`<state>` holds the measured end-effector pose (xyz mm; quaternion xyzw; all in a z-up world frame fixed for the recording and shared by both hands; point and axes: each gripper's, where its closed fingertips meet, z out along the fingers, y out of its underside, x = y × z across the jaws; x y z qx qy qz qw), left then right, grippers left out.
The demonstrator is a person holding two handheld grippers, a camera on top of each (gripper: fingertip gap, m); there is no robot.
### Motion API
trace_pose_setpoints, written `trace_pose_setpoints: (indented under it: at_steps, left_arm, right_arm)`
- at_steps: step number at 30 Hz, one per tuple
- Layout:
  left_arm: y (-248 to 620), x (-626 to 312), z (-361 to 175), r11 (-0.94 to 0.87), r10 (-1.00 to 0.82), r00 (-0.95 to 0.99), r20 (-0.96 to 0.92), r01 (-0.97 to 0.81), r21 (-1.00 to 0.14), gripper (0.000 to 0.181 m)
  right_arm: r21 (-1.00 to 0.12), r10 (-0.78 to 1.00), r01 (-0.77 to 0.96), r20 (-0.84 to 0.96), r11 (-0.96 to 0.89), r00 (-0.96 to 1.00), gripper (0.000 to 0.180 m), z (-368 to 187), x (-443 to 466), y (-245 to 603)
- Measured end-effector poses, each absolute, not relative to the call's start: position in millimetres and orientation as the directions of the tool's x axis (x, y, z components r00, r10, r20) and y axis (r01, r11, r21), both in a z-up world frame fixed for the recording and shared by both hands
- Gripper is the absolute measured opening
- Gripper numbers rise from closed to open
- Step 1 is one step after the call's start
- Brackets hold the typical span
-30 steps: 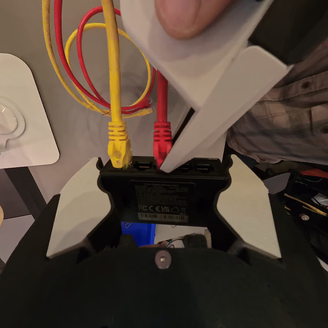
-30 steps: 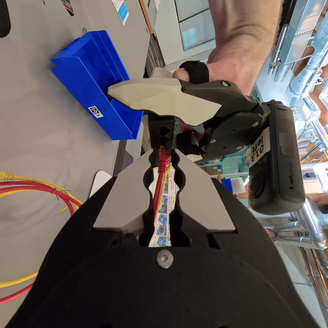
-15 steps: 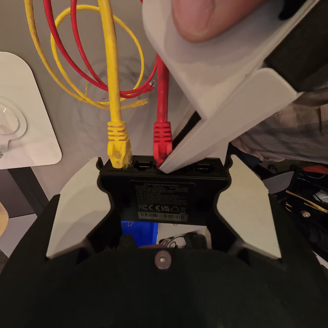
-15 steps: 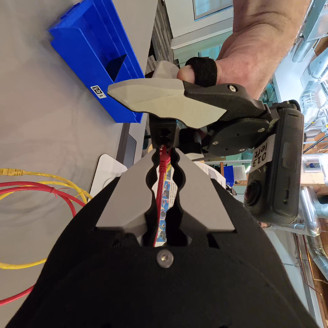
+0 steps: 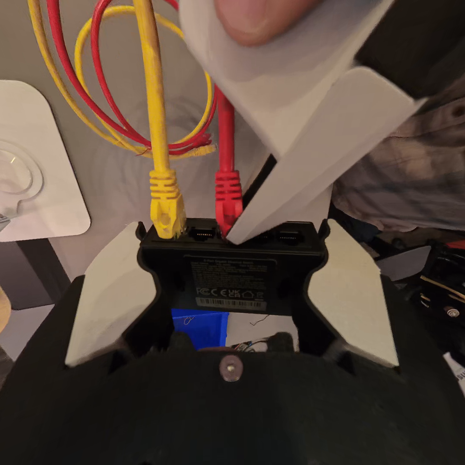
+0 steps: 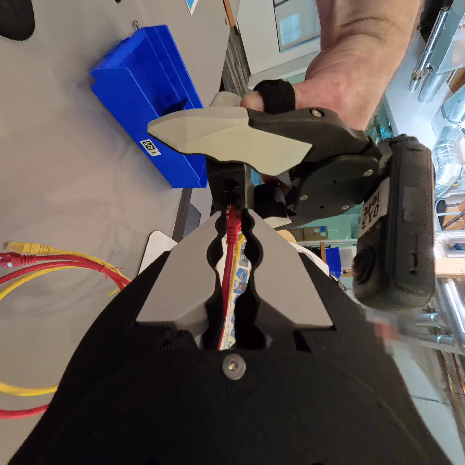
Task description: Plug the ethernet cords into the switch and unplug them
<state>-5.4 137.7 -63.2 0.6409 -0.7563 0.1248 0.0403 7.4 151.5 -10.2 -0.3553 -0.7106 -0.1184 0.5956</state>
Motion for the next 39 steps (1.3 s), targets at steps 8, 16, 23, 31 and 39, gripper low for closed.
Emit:
trace_pose_setpoints:
  at_steps: [8,16,23,31,39]
  left_arm:
    - [142.3,-5.4,-64.7,0.184,-0.968,-0.199,0.153,-0.977,-0.109,0.126]
    - [164.1,-56.0,-90.6,0.092,-0.985,-0.096,0.142,-0.995,-0.032,0.125]
    - [163.4,-60.4,-81.4,0.071,-0.989,-0.084,0.121,-0.991,-0.113,0.125]
    - [171.7,-75.4,-106.4,0.084,-0.994,-0.094,0.06,-0.984,-0.155,0.125]
    - [183.9,-61.7,-139.4,0.131,-0.991,-0.127,-0.031,-0.946,-0.296,0.125]
  right_arm:
    - [-0.272,0.382,0.638,0.924,0.721,-0.037,0.01,-10.7,8.8,151.5]
    - [-0.276,0.332,0.662,0.942,0.697,0.043,0.009,13.4,32.3,146.5]
    - [-0.34,0.374,0.585,0.925,0.736,0.067,0.011,14.3,23.2,148.7]
    - [-0.366,0.393,0.581,0.915,0.727,0.085,0.01,46.0,30.9,152.5]
    - [-0.37,0.379,0.637,0.916,0.677,0.13,0.011,60.0,67.1,139.9]
